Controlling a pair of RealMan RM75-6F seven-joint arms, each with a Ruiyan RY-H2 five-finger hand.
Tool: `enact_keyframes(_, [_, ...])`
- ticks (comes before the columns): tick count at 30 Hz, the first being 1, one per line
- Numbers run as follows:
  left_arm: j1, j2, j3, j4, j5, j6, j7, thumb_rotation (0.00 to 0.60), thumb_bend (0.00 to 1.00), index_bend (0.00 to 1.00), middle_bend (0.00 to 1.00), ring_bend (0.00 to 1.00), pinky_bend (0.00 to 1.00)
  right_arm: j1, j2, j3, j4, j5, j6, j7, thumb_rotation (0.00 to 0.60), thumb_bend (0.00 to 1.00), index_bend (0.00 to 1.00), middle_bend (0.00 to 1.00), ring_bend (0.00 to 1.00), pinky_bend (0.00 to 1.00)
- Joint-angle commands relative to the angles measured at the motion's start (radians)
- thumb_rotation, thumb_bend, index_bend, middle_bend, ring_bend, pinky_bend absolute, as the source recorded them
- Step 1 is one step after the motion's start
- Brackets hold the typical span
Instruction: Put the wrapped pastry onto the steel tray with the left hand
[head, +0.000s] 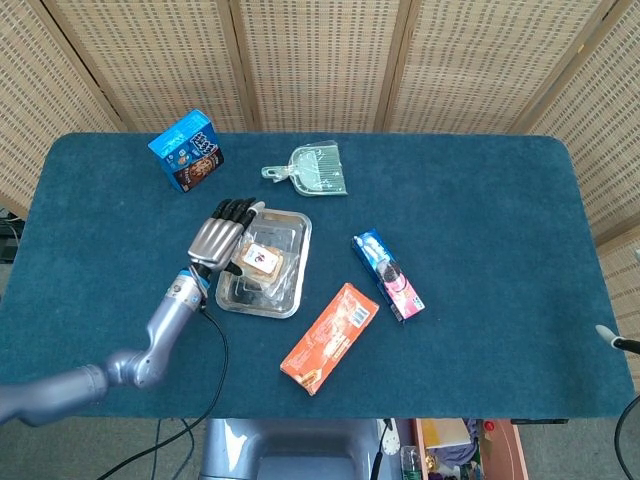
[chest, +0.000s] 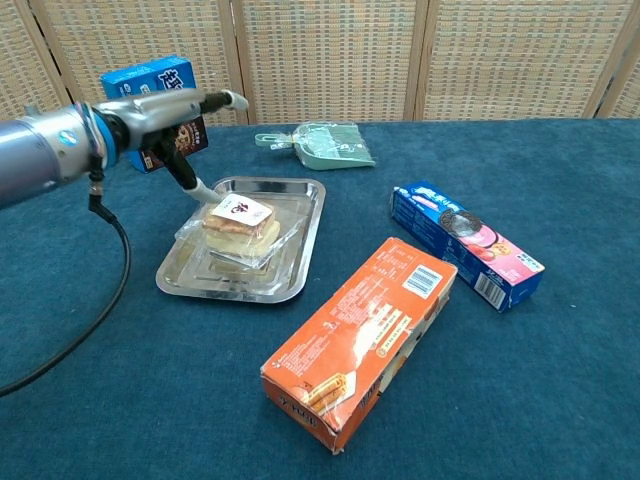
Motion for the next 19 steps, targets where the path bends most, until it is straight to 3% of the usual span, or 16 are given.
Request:
enact_keyframes(1, [0.112,0.208,0.005,-0.248,0.023,0.14,0.006,0.6,0.0,0.0,0.0,0.0,0.0,-0.006,0.005,-0.002,-0.005,-0.013,0.013,0.007,0.6,0.0,0.0,0.0,0.0,0.0])
enact_keyframes(3, [0.181,0.296,0.03,-0.345,0.046,0.206,-0.006,0.6,0.0,0.0,0.0,0.0,0.0,-0.009,0.007,-0.005,-0.011,-0.022,0.02,0.009,0.6,0.0,0.0,0.0,0.0,0.0])
enact_keyframes(9, [0.455,0.525,0.19,-0.546,0.183,0.455,-0.077,0.6,0.0,0.0,0.0,0.0,0.0,-0.013,0.008,-0.011,-0.017,-0.04,0.031,0.004,0.6,0.0,0.0,0.0,0.0,0.0])
enact_keyframes(14, [0.596,0.564,0.301,-0.51,0.292,0.557,-0.194,0.6,0.0,0.0,0.0,0.0,0.0,-0.016,0.006,-0.018,-0.025,-0.055,0.042,-0.007,0.6,0.0,0.0,0.0,0.0,0.0])
enact_keyframes(19, [0.655,0.519,0.342,-0.4,0.378,0.611,-0.308,0.6,0.0,0.0,0.0,0.0,0.0,-0.021,0.006,-0.02,-0.03,-0.063,0.057,-0.011,0.6,0.0,0.0,0.0,0.0,0.0])
